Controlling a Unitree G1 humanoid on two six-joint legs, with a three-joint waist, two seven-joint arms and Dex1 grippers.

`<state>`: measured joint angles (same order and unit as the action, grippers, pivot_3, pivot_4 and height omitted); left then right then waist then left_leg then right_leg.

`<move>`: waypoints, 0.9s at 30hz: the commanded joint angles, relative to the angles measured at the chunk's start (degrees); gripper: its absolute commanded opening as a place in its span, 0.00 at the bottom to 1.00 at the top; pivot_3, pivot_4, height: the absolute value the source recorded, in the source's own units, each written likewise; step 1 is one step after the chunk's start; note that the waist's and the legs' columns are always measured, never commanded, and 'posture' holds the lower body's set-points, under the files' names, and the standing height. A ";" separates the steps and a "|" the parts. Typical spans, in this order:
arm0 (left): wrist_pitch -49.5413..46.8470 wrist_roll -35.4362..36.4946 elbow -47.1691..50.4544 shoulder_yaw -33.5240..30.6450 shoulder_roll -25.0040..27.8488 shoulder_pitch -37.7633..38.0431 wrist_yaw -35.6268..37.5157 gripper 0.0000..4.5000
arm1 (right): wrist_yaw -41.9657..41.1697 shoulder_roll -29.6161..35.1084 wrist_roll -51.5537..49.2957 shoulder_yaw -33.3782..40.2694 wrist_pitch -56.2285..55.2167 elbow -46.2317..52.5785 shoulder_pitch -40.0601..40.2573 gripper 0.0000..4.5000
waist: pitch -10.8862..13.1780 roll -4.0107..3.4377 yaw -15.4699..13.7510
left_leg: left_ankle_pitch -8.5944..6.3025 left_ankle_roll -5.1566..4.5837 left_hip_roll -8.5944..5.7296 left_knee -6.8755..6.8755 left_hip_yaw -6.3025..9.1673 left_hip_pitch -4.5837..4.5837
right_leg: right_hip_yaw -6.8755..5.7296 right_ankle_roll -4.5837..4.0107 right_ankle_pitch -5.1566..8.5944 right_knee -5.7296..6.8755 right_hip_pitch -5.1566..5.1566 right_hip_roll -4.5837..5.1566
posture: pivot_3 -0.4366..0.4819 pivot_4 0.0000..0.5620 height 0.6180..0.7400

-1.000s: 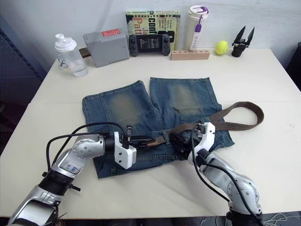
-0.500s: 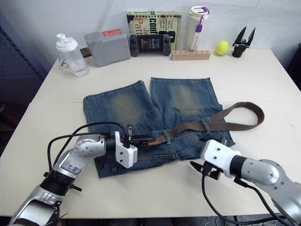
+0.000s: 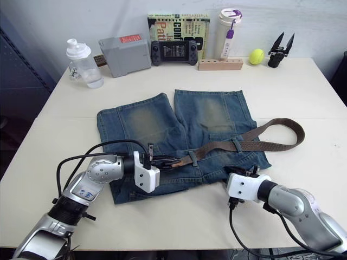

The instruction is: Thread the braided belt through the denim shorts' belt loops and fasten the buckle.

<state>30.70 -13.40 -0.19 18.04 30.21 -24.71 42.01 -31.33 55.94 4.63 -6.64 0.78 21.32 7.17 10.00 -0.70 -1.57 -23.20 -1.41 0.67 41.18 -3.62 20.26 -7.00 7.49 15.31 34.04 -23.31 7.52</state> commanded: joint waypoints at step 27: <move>1.30 -0.25 6.13 -0.49 1.47 2.34 -0.94 0.00 | 2.74 -5.10 6.37 11.28 19.12 -12.48 -7.37 0.20 | 0.00 -0.11 -0.84 | 0.03 -0.03 0.01 0.00 0.07 -0.03 | -0.08 0.05 -0.03 -0.06 0.15 -0.02 | 0.48 0.27 0.88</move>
<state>31.09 -13.95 4.21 18.07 31.55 -22.27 42.00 -26.08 51.41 12.96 4.27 18.31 6.01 -1.15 10.00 -0.81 -2.41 -23.17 -1.44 0.68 41.16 -3.55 20.23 -7.08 7.54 15.28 33.97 -23.16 7.50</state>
